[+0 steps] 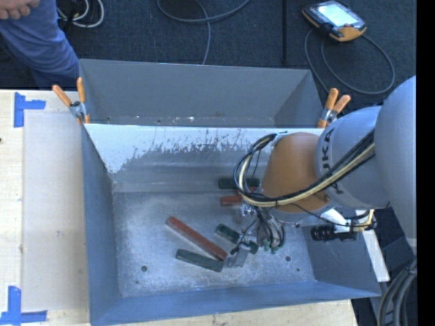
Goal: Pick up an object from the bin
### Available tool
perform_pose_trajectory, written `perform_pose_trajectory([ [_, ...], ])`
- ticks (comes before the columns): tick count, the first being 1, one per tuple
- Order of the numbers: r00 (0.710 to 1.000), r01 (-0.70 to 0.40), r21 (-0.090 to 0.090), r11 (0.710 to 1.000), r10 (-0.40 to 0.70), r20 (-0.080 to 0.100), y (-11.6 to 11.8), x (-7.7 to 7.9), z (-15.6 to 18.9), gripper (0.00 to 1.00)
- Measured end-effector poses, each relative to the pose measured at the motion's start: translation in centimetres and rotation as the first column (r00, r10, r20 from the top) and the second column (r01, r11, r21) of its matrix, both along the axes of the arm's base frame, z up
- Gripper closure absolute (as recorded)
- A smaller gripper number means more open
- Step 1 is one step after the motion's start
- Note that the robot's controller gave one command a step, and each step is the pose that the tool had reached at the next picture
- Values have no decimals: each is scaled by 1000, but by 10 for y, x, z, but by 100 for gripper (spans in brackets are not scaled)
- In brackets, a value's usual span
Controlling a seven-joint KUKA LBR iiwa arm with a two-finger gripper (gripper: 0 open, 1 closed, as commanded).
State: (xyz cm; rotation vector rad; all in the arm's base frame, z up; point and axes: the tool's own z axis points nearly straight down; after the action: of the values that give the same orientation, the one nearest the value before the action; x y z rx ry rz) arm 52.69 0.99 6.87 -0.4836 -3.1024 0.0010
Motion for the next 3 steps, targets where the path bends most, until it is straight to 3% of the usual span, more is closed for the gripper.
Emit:
perform_pose_trajectory([
  [2,1000,1,0,1000,-1,1,0,0,0,0],
  [3,1000,6,1,1000,-6,2,0,0,1,100],
])
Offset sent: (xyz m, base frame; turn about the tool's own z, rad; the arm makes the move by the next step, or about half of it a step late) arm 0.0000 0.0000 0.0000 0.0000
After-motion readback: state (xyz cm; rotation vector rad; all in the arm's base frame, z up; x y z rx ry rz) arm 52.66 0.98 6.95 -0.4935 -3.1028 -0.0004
